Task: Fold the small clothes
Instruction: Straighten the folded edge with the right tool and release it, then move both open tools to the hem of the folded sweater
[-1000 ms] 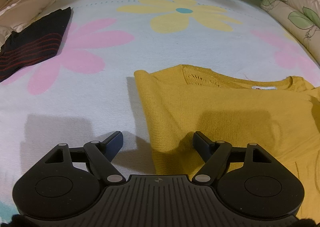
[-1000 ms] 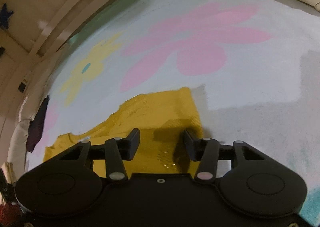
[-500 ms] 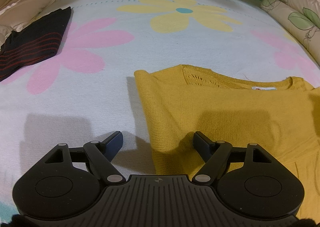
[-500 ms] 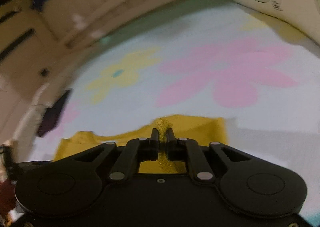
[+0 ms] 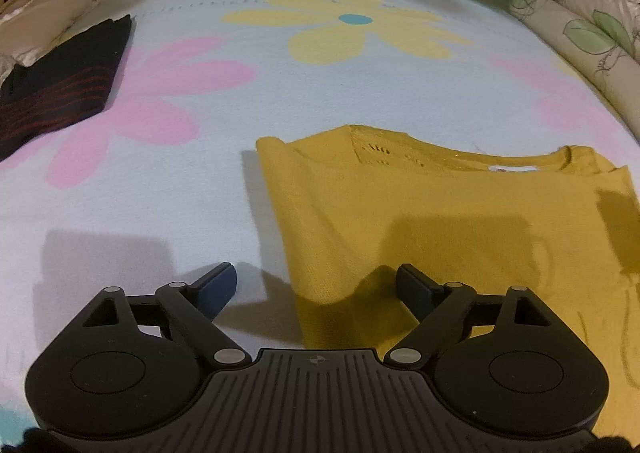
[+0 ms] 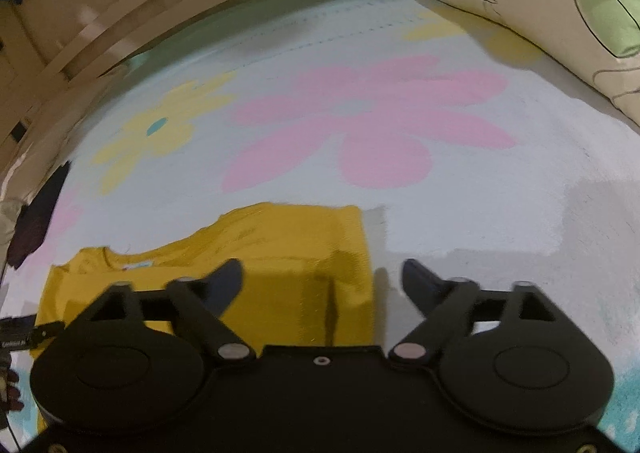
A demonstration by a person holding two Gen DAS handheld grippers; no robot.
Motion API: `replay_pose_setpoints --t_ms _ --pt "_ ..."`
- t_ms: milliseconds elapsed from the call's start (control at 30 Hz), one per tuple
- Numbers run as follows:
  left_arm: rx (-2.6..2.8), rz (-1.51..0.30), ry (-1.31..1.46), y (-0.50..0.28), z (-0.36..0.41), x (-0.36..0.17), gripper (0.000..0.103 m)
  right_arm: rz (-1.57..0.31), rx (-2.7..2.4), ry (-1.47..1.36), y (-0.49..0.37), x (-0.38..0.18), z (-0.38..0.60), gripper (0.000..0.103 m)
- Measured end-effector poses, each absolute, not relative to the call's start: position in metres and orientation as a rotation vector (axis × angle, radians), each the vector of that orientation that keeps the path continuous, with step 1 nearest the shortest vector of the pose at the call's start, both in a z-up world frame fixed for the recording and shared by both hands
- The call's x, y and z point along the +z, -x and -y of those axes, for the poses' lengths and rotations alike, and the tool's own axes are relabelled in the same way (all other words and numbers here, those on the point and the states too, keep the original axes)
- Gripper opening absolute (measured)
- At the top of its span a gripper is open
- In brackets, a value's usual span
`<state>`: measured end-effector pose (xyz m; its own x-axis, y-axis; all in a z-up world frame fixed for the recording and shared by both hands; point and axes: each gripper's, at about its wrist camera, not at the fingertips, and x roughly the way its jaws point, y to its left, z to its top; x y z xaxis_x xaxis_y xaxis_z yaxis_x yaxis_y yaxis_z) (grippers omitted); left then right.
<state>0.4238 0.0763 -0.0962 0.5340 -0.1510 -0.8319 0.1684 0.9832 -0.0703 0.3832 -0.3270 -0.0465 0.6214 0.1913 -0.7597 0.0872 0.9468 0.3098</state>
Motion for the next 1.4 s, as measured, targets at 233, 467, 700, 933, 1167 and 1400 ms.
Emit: replay_pose_setpoints --t_ms 233,467,700,933,1167,1400 --pt "-0.231 -1.011 -0.035 -0.391 -0.076 -0.079 0.087 -0.930 0.053 -0.354 -0.356 -0.036 0.327 0.103" --pt "-0.254 -0.972 -0.053 -0.331 -0.082 -0.052 0.087 -0.930 0.072 -0.402 -0.297 -0.023 0.306 0.103" --pt "-0.269 -0.951 -0.007 -0.250 -0.095 -0.044 0.087 -0.969 0.072 -0.401 -0.202 -0.037 0.293 0.103" --pt "-0.281 -0.995 0.003 -0.197 -0.099 -0.060 0.087 -1.016 0.088 -0.485 -0.134 -0.040 0.303 0.103" --pt "-0.298 -1.076 0.025 -0.172 -0.101 -0.083 0.087 -1.078 0.125 -0.501 -0.097 -0.045 0.304 0.103" --pt "-0.325 -1.115 0.050 -0.166 -0.099 -0.098 0.094 -1.186 0.167 -0.505 -0.099 -0.072 0.295 0.103"
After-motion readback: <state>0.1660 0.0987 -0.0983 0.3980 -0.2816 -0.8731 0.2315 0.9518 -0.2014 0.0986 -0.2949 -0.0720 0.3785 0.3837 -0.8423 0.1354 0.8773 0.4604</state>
